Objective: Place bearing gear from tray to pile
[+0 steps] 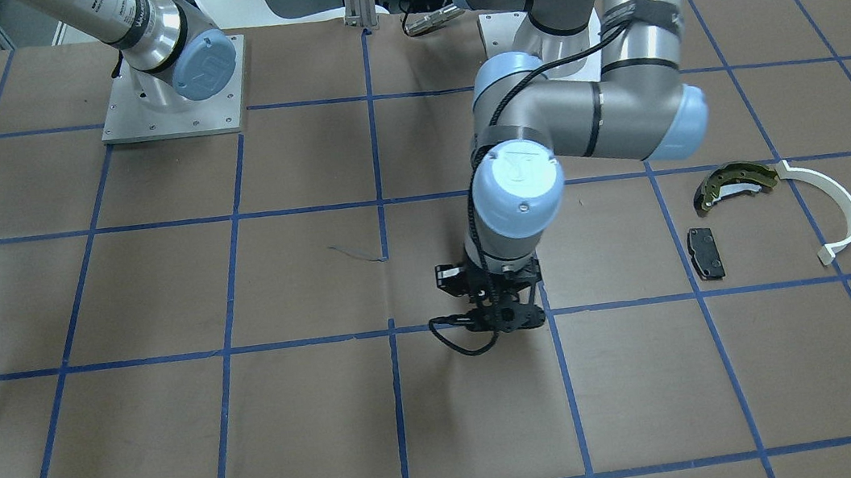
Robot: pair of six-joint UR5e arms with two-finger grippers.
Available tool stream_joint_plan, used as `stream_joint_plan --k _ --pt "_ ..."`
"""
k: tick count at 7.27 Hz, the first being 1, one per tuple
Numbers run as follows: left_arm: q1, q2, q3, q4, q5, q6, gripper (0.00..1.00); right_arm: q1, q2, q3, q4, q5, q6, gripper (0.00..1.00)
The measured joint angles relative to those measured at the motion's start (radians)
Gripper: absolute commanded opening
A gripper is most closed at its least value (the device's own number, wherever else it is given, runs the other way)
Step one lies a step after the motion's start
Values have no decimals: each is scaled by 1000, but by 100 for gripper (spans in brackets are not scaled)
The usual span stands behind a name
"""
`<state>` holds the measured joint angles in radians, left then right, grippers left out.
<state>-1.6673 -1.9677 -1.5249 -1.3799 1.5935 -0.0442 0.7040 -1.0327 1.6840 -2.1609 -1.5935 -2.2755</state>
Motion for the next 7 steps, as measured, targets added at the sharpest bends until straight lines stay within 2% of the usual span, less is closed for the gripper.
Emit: stream_joint_plan --k 1,3,4,6,7 --pt "77 7 61 -97 51 85 0 0 0 12 -1 -1 3 46" --pt "222 14 96 -154 102 228 0 0 -2 29 -3 -2 5 19" --pt "297 14 94 -158 124 318 0 0 -4 28 -4 -3 6 11" --pt "444 15 55 -152 140 482 0 0 -14 23 -3 -29 33 9" --pt "506 12 6 -111 141 539 0 2 -32 23 2 -44 67 7"
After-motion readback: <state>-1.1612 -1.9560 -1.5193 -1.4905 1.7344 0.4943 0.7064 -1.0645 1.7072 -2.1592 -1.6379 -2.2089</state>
